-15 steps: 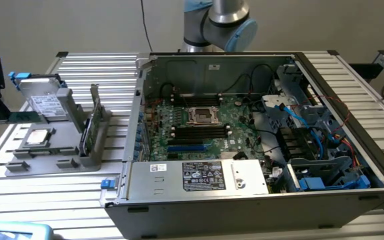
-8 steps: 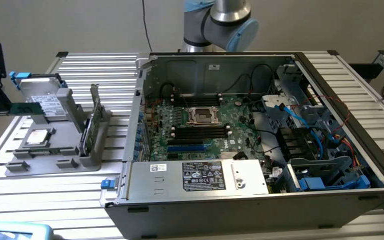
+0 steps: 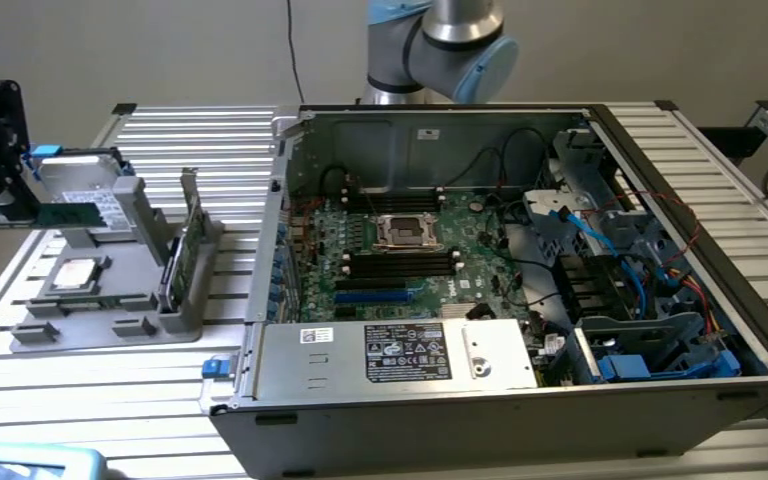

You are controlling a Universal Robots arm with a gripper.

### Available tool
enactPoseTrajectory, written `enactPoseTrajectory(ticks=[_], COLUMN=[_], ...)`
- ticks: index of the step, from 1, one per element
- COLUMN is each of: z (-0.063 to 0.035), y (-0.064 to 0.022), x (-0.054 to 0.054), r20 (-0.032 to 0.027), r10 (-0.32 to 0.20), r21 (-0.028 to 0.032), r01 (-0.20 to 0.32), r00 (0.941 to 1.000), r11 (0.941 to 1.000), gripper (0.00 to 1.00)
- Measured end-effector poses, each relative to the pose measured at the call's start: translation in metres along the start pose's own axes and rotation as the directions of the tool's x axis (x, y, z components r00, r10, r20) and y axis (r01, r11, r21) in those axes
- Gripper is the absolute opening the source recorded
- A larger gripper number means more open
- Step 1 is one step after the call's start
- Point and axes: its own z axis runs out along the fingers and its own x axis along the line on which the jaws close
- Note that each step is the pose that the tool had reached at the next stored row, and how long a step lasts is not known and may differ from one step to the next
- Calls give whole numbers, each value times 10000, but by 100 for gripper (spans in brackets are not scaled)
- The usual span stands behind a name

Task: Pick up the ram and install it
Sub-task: 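Pick up the ram and move it above insertion slot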

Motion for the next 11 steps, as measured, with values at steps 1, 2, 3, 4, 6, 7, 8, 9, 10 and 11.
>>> enactPoseTrajectory(ticks=[1,2,3,4,6,7,8,9,10,11], z=[-1,-1,-1,-1,-2,-5,-15,-35,-58,-80], y=[-43,-89,-135,-180,-272,-317,-362,-407,-451,-496], x=[1,3,4,6,9,11,15,23,32,42], r20=[44,98,162,234,403,500,574,617,654,691], r10=[0,0,0,-1,-2,-2,-3,-4,-4,-4], r21=[0,2,4,7,12,15,18,19,19,21], r01=[0,0,0,1,1,2,2,3,3,3], r00=[10000,10000,9999,9997,9992,9987,9984,9981,9979,9976], r11=[10000,10000,10000,10000,10000,10000,10000,10000,10000,10000], gripper=[13,13,13,13,13,13,13,13,13,13])
